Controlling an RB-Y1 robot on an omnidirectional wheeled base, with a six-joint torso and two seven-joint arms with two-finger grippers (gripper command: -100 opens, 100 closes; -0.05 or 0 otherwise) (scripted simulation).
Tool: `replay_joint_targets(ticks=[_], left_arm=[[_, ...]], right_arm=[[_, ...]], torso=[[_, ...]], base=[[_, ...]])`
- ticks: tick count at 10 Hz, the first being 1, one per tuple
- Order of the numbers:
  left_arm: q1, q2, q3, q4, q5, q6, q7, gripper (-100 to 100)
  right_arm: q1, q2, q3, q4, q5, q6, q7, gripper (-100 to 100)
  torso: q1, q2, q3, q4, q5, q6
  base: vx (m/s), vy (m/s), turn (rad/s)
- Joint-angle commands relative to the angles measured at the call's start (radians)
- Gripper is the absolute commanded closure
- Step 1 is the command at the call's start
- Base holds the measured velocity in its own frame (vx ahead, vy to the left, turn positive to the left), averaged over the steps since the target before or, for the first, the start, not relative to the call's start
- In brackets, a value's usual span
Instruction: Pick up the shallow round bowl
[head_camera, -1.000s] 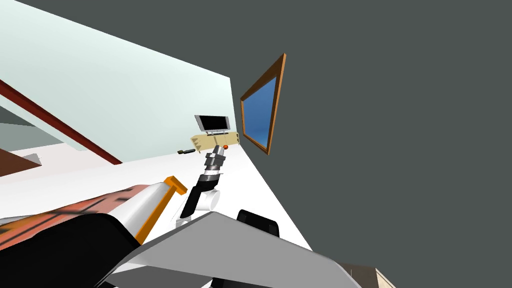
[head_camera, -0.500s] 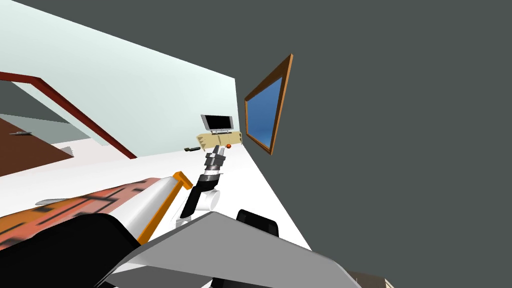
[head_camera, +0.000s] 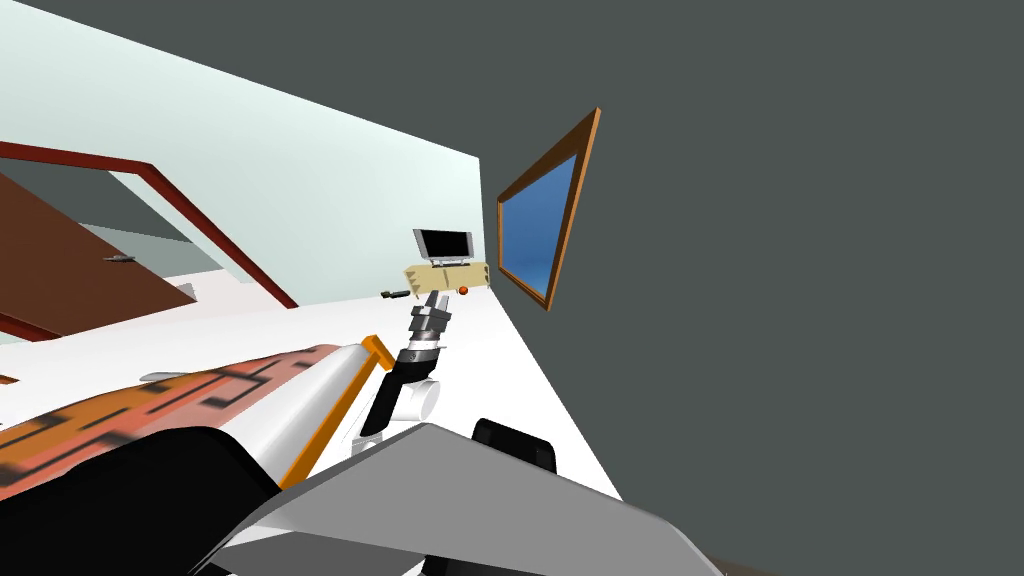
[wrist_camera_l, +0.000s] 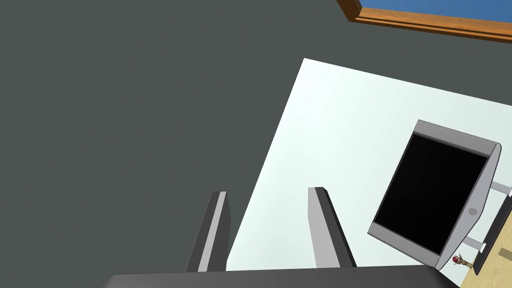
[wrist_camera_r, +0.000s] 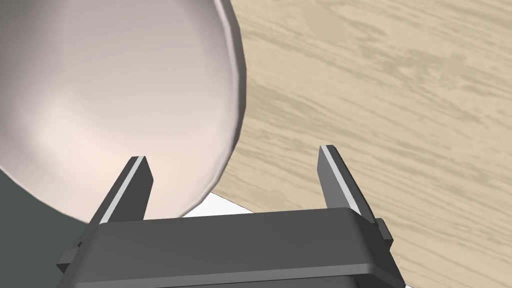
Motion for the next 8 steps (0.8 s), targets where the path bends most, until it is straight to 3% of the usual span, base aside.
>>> replay_joint_targets(ticks=[1,6,8], left_arm=[[0.0,0.0,0.0,0.0,0.0,0.0,0.0,0],[0.0,0.0,0.0,0.0,0.0,0.0,0.0,0],[0.0,0.0,0.0,0.0,0.0,0.0,0.0,0]], right_arm=[[0.001,0.0,0.001,-0.001,-0.037,0.0,0.003,-100],[0.001,0.0,0.001,-0.001,-0.037,0.0,0.003,-100],[-0.01,0.031,0.009,0.028,-0.036,0.044,0.012,-100]], torso=[[0.0,0.0,0.0,0.0,0.0,0.0],[0.0,0.0,0.0,0.0,0.0,0.0],[0.0,-0.001,-0.001,0.0,0.0,0.0]], base=[[0.0,0.0,0.0],[0.003,-0.002,-0.009],[0.008,-0.005,-0.026]])
